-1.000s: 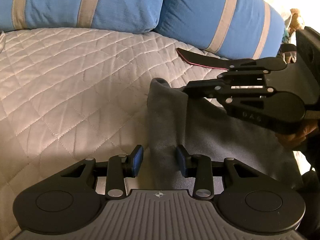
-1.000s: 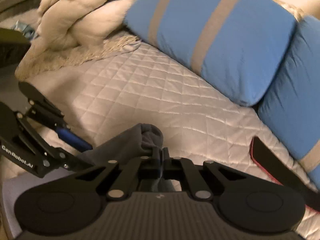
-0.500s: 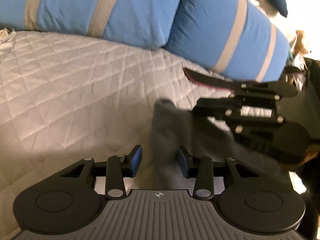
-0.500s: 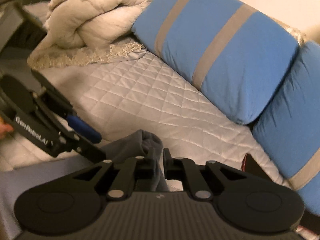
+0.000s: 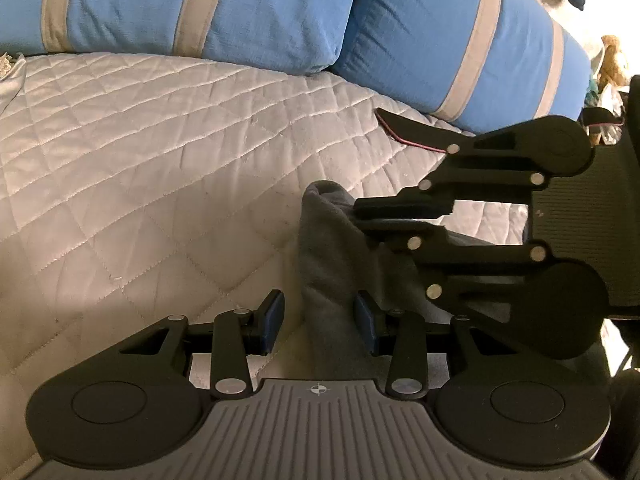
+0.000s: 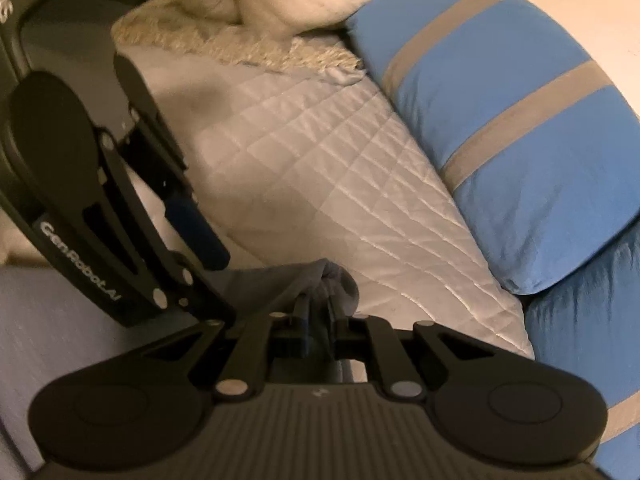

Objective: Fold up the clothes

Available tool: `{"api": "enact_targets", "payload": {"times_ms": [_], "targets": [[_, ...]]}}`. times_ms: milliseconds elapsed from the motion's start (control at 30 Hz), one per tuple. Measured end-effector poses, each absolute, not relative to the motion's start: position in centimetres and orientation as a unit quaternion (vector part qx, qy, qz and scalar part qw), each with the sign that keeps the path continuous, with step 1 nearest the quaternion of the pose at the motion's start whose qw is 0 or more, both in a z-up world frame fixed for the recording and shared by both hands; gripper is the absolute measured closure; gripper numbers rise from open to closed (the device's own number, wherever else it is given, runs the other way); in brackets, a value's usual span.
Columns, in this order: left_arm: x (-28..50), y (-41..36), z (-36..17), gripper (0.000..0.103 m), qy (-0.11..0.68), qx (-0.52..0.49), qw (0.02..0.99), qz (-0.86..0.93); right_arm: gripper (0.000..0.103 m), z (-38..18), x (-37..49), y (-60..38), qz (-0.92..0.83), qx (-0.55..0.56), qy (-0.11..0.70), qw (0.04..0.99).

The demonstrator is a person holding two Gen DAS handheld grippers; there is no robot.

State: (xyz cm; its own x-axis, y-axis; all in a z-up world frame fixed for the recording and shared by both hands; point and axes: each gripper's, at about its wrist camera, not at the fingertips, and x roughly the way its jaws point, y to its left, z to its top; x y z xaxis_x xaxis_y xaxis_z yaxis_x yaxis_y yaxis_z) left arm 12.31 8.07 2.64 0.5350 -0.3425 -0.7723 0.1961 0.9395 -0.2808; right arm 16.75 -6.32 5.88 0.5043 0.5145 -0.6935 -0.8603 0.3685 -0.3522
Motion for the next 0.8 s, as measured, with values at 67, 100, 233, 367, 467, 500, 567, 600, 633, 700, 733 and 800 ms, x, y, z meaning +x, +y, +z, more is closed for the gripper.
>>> {"api": "enact_targets", "payload": {"times_ms": [67, 100, 233, 367, 467, 500, 567, 600, 633, 700, 733, 800], "targets": [[12.3, 8.0, 2.6, 0.065, 0.457, -0.078, 0.873, -0.154, 0.075, 5.8, 17.0, -6.4, 0.431, -0.351, 0.247, 0.793], [12.3, 8.0, 2.6, 0.065, 0.457, -0.077, 0.873, -0.154, 0.075, 5.8, 17.1, -6.4, 0.430, -0.349, 0.249, 0.795], [12.2, 7.9, 2.5, 0.065, 0.456, -0.072, 0.874, -0.152, 0.101, 5.7, 17.6, -6.5, 0.423, -0.339, 0.258, 0.800], [12.2, 7.8, 2.4, 0.065, 0.457, -0.070, 0.874, -0.151, 0.103, 5.6, 18.0, -6.6, 0.416, -0.330, 0.267, 0.805], [12.2, 7.9, 2.4, 0.065, 0.458, -0.072, 0.873, -0.151, 0.103, 5.9, 18.4, -7.3, 0.411, -0.308, 0.273, 0.813], [12.2, 7.8, 2.4, 0.065, 0.458, -0.072, 0.873, -0.151, 0.103, 6.0, 18.6, -7.6, 0.410, -0.300, 0.275, 0.816], [12.2, 7.8, 2.3, 0.065, 0.458, -0.072, 0.873, -0.151, 0.103, 6.2, 18.8, -8.1, 0.407, -0.285, 0.278, 0.822], [12.2, 7.8, 2.3, 0.065, 0.459, -0.072, 0.873, -0.151, 0.103, 6.4, 18.9, -8.3, 0.405, -0.278, 0.280, 0.825], [12.2, 7.9, 2.3, 0.064, 0.459, -0.073, 0.872, -0.152, 0.103, 6.5, 19.1, -8.6, 0.404, -0.270, 0.282, 0.827], [12.2, 7.9, 2.3, 0.064, 0.460, -0.073, 0.872, -0.151, 0.103, 6.2, 19.6, -8.7, 0.397, -0.256, 0.296, 0.830], [12.2, 7.9, 2.3, 0.064, 0.460, -0.073, 0.872, -0.151, 0.103, 6.1, 19.8, -8.8, 0.394, -0.248, 0.302, 0.832], [12.2, 8.0, 2.3, 0.064, 0.461, -0.073, 0.871, -0.151, 0.103, 5.7, 20.3, -9.0, 0.388, -0.235, 0.312, 0.835]]}}
